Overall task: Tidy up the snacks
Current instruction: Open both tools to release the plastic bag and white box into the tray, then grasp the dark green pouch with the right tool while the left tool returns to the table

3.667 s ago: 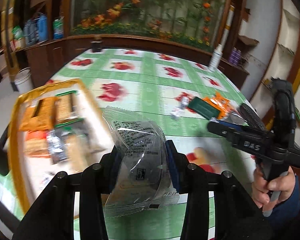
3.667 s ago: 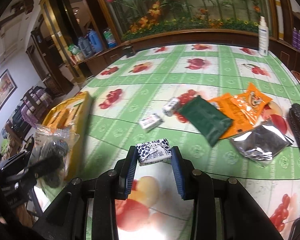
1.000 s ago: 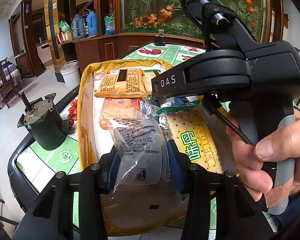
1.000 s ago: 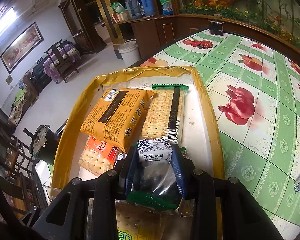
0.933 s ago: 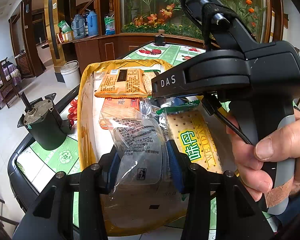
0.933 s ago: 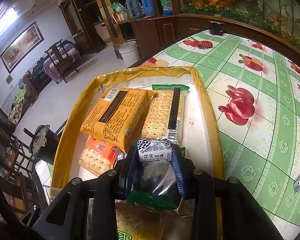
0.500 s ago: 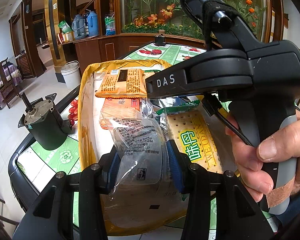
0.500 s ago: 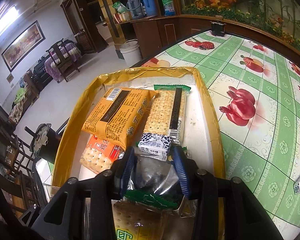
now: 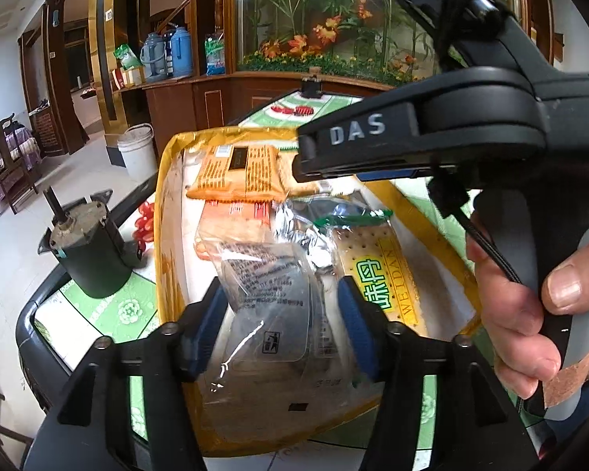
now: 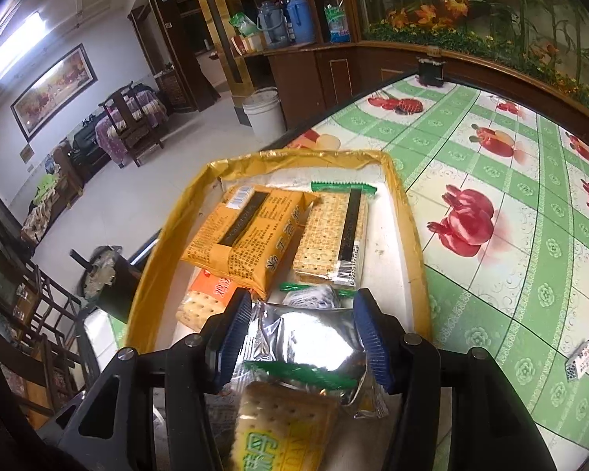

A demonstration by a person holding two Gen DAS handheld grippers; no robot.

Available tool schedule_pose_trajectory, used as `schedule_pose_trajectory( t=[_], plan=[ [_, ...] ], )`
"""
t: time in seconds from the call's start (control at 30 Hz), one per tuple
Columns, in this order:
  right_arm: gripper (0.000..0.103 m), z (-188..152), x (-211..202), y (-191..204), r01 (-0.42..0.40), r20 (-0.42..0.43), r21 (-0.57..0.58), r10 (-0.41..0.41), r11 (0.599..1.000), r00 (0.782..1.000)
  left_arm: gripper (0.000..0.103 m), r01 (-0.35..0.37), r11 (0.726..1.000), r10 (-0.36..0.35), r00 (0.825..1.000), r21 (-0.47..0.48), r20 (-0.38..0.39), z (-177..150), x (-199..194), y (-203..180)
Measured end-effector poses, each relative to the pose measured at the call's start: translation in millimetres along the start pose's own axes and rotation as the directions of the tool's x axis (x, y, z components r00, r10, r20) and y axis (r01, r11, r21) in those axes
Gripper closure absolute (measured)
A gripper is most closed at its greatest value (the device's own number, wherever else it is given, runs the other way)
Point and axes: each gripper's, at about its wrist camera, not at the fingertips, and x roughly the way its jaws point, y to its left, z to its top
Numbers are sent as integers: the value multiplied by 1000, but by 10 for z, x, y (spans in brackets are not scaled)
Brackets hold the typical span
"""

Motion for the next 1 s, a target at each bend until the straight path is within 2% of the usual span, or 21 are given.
schedule_pose_trajectory(
  t=[0.1, 0.4, 0.53, 0.7, 0.87, 1.0],
  plan=[
    [47, 16, -120, -38, -17, 23, 12, 16, 1000, 1000, 32, -19, 1000, 19, 999, 7, 37, 57, -106, 11],
    [47, -10, -537, -443, -93, 83, 115, 83, 989, 993, 32, -26, 1000, 25, 997, 13, 73, 170, -252, -16],
    [47, -70, -726, -693, -93, 105, 159, 77, 983, 991, 32, -17, 999, 14, 997, 37, 77, 178, -284, -117],
    [46, -209, -953, -1122, -61, 122, 225, 34, 972, 992, 32, -1, 998, -4, 997, 69, 79, 180, -334, -255],
    [46, -365, -1181, -1666, 29, 138, 305, -74, 952, 988, 32, 22, 995, -29, 997, 99, 71, 170, -351, -394],
    [45, -533, -1308, -2290, 121, 111, 416, -183, 901, 977, 32, 49, 990, -58, 997, 132, 59, 169, -357, -526]
  ],
)
